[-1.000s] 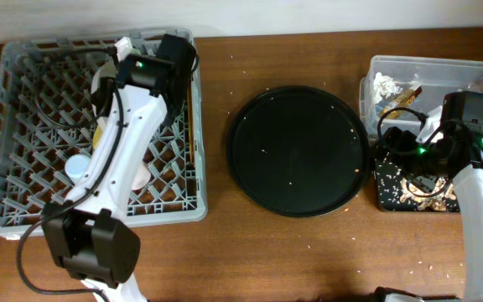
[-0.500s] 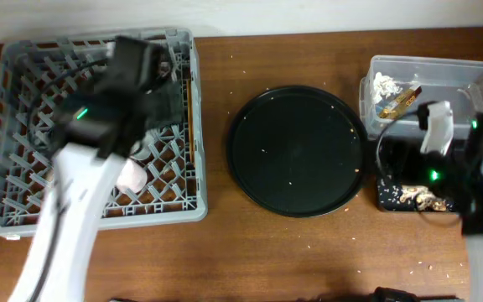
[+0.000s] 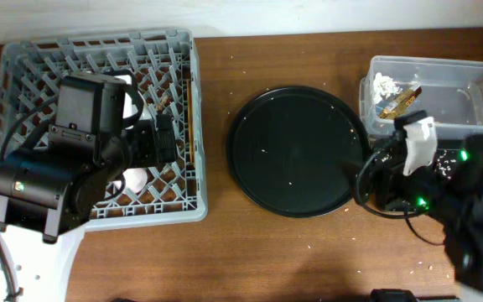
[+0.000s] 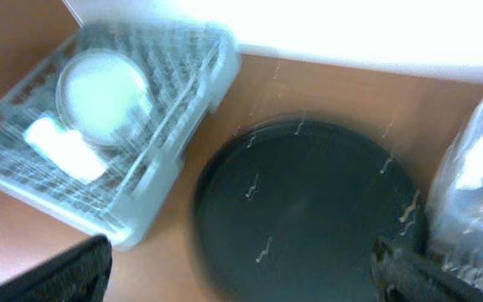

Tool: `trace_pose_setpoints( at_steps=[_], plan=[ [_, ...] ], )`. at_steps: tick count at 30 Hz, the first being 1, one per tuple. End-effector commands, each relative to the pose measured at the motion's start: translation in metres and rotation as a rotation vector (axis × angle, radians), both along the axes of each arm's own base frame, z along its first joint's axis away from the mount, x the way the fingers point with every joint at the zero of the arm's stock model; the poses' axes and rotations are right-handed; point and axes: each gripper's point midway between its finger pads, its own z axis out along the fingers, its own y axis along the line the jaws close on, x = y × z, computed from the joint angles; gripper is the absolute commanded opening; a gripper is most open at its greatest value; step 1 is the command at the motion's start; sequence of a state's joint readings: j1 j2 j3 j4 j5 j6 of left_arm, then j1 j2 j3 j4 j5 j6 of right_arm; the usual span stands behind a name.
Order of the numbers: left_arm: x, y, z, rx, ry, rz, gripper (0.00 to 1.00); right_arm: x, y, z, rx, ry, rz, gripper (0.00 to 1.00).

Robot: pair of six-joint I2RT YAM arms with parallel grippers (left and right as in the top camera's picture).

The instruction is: Sort waste into correct bins and load items into the dishwasher rack

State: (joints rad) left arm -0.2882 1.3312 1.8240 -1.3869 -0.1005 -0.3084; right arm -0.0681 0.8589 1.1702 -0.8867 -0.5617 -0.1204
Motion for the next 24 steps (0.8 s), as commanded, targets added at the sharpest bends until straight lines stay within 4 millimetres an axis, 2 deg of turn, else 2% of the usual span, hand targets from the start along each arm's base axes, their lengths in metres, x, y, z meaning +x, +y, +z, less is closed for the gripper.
trace_pose_setpoints(
  at_steps=[1, 2, 5, 8, 11, 13, 15, 16, 24],
  plan=[
    [-0.002, 0.0, 0.003, -0.006, -0.008, -0.008, 0.99, -0.014, 0.005, -0.015, -0.228, -0.264, 0.118, 0.98],
    [-0.002, 0.0, 0.003, -0.006, -0.008, -0.008, 0.99, -0.017, 0.007, -0.025, -0.259, -0.304, 0.137, 0.99],
    [-0.002, 0.0, 0.003, -0.006, -0.008, -0.008, 0.99, -0.03, 0.007, -0.091, -0.313, -0.456, 0.133, 0.98],
    [-0.002, 0.0, 0.003, -0.006, -0.008, -0.008, 0.99, -0.037, 0.008, -0.119, -0.317, -0.571, 0.121, 0.99],
    [-0.002, 0.0, 0.003, -0.006, -0.008, -0.008, 0.99, -0.041, 0.007, -0.141, -0.322, -0.605, 0.11, 0.98],
    [-0.002, 0.0, 0.003, -0.006, -0.008, -0.008, 0.99, -0.036, 0.007, -0.158, -0.321, -0.591, 0.112, 0.98],
    [-0.002, 0.0, 0.003, -0.006, -0.008, -0.008, 0.99, -0.03, 0.008, -0.163, -0.318, -0.637, 0.106, 0.98],
    [-0.002, 0.0, 0.003, -0.006, -0.009, -0.008, 0.99, -0.027, 0.008, -0.157, -0.323, -0.706, 0.098, 0.98],
    [-0.002, 0.0, 0.003, -0.006, -0.008, -0.008, 0.99, -0.027, 0.007, -0.161, -0.322, -0.686, 0.097, 0.98]
  ],
)
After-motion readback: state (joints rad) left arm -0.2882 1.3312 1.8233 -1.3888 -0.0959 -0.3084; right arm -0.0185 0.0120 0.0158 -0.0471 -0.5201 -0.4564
